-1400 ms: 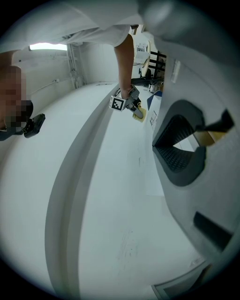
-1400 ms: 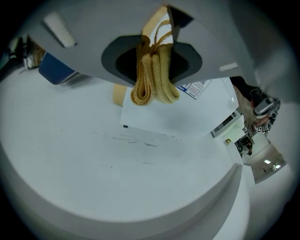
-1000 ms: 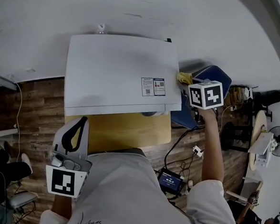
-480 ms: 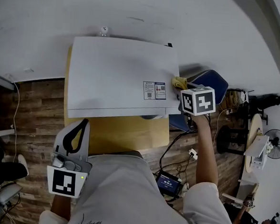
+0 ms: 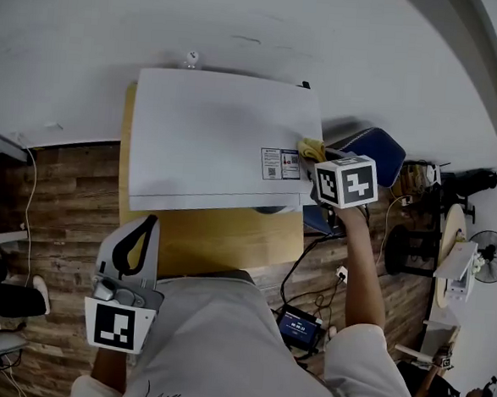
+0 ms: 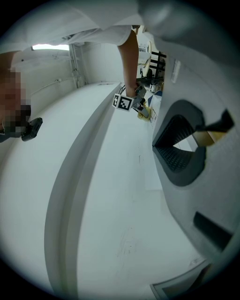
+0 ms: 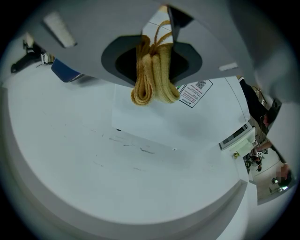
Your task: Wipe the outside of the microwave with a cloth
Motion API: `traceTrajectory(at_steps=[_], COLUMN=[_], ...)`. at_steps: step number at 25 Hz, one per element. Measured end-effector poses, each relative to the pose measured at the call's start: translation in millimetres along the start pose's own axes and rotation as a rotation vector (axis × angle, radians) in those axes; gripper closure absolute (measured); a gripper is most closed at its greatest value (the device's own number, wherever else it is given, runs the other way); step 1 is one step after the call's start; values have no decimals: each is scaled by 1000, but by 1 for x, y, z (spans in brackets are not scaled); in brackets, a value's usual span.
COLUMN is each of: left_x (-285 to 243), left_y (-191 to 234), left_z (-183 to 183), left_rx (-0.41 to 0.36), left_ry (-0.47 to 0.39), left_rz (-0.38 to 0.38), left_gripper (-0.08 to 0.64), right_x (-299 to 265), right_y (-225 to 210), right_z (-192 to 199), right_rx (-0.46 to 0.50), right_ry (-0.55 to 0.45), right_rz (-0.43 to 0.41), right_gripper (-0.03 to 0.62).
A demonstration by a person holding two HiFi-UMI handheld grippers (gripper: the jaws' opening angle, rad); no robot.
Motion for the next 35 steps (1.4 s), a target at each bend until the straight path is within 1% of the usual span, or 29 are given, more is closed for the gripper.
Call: traceTrajectory(at_steps=[18,25,35], left_x=[14,14,12], left_y=[13,15,15], left_z=[-2,-1,-6], left_rx=[5,19,-10], left_ry=[-16,-17,-20], left_rz=[-15,-19,-11], left_gripper=[565,565,565], right_x=[-6,-9,-12], right_y=[51,71,102], right_z=[-25,-36,-55], right_rx=[62,89,132], right_ry=[-18,-28,-60], right_rz=[-67,-102,-173], right_gripper=[469,469,469])
Point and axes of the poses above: the fingertips, and each gripper's own axes: x backward along the fingers, y to its left, z out of its underside, the point moved 4 cm from there along x, backward along the fingers, and after that the axes turned 3 degrees about x, right-handed, at the moved point
